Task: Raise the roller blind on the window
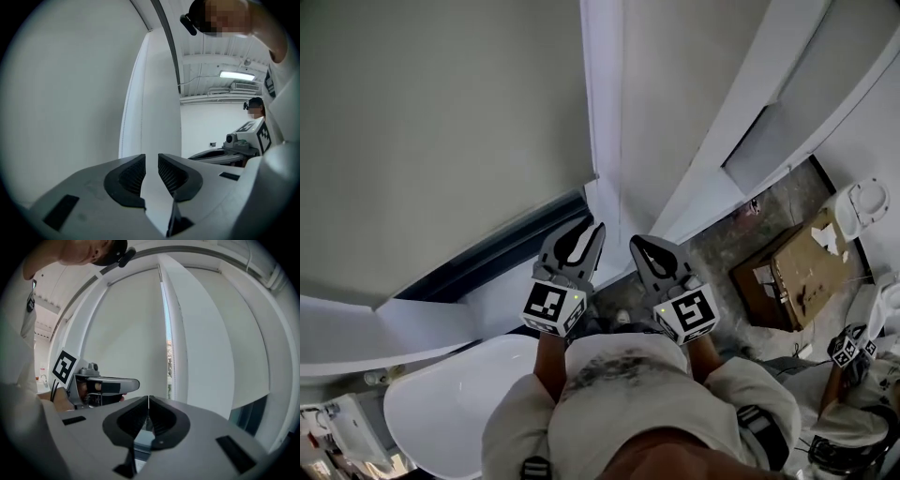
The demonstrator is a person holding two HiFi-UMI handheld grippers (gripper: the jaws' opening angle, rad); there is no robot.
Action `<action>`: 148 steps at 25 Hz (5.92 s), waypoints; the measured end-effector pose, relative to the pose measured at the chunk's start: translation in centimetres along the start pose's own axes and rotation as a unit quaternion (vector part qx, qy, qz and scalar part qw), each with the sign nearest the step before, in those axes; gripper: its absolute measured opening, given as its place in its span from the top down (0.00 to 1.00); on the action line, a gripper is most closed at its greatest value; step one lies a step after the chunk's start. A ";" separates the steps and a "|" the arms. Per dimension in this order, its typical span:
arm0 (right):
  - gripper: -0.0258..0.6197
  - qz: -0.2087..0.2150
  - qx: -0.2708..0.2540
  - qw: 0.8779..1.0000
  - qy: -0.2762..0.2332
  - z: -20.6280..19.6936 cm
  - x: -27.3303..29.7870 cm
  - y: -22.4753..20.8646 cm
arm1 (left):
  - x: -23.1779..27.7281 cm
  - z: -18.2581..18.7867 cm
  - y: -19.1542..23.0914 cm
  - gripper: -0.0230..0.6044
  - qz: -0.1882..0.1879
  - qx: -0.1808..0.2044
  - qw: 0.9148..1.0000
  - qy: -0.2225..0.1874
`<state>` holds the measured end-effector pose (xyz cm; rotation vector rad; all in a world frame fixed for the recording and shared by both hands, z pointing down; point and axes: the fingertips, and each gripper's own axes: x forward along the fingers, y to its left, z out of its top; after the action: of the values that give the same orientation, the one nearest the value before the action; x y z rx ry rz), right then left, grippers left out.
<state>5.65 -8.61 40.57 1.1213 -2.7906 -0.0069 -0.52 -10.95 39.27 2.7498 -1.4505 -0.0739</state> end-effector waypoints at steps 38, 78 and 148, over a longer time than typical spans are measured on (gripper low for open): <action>0.86 -0.076 -0.004 0.997 0.015 0.2 1.0 -1.2 | 11.0 0.5 4.6 0.88 -0.074 -0.027 0.997 -0.002; 0.72 0.052 -0.019 0.995 -0.083 17.2 9.6 -4.4 | 6.6 -4.1 3.7 0.95 -0.088 -0.019 0.996 0.021; 0.87 0.017 -0.040 0.999 0.034 -2.4 7.0 1.1 | -2.6 -12.5 0.9 0.89 -0.079 -0.095 0.988 0.097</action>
<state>0.16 -12.54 43.85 1.0351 -2.7247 -0.0740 -2.06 -9.26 51.89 2.6263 -1.1171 0.0476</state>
